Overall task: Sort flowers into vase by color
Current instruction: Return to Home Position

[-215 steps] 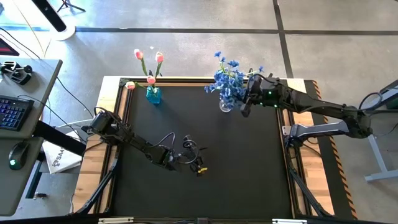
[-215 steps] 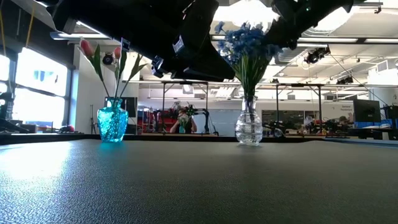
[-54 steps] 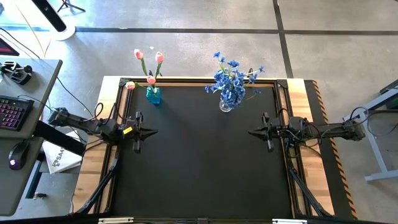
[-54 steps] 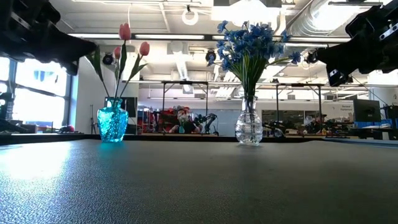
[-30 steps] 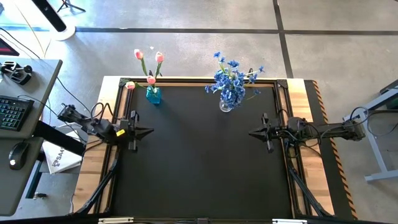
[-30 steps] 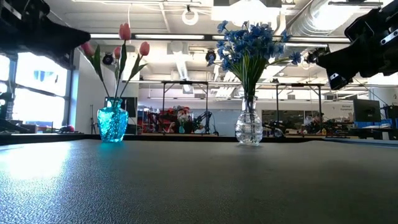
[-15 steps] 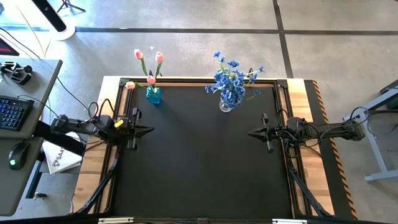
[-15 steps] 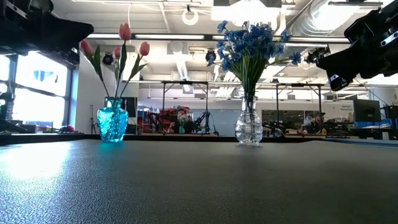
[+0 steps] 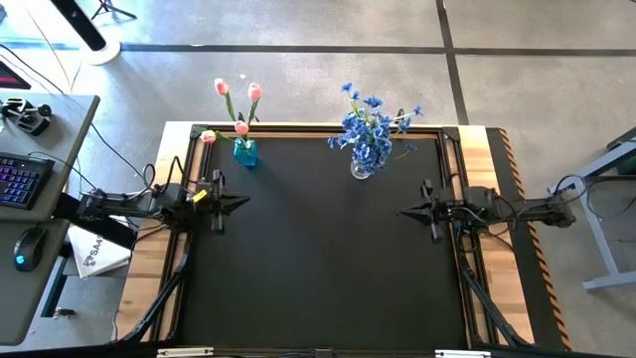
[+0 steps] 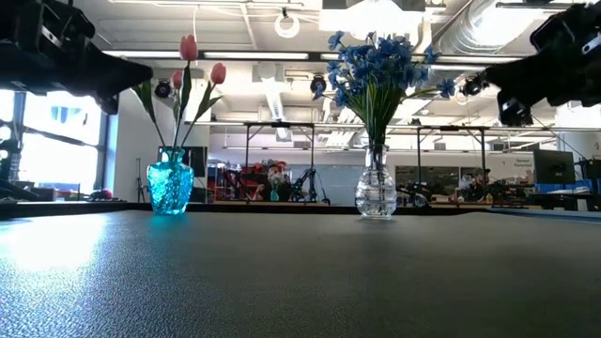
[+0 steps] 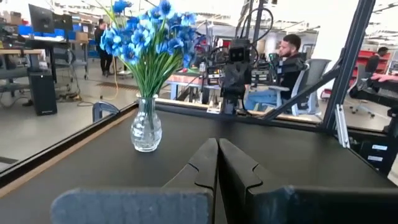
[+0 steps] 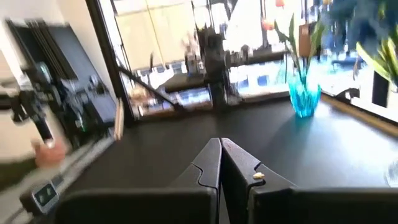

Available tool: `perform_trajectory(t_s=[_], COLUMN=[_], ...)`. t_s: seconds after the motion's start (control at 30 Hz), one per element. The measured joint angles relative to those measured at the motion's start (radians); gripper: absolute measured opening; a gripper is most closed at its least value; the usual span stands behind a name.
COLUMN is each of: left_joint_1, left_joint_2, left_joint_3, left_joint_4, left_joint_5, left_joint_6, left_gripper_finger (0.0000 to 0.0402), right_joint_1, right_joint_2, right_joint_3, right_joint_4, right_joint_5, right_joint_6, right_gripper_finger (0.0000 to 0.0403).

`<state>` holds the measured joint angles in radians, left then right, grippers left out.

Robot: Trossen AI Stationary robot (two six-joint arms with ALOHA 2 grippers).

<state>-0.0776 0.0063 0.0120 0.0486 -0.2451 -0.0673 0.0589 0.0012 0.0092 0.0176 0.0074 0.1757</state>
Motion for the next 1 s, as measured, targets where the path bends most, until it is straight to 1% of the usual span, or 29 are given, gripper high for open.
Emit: perform_trajectory(t_s=[0.13, 0.63, 1.0], left_joint_1=[0.0, 0.0, 0.0], left_joint_2=[0.0, 0.0, 0.0], left_joint_3=[0.0, 0.0, 0.0], left_joint_4=[0.002, 0.001, 0.0], left_joint_5=[-0.001, -0.001, -0.001], left_joint_6=[0.0, 0.0, 0.0], left_gripper_finger=[0.0, 0.0, 0.0], right_joint_1=[-0.002, -0.002, -0.002], right_joint_2=[0.003, 0.012, 0.012], right_joint_3=[0.0, 0.0, 0.0], right_joint_4=[0.043, -0.001, -0.001], right_joint_5=[0.0, 0.0, 0.0], right_joint_6=[0.0, 0.0, 0.0], right_gripper_finger=[0.0, 0.0, 0.0])
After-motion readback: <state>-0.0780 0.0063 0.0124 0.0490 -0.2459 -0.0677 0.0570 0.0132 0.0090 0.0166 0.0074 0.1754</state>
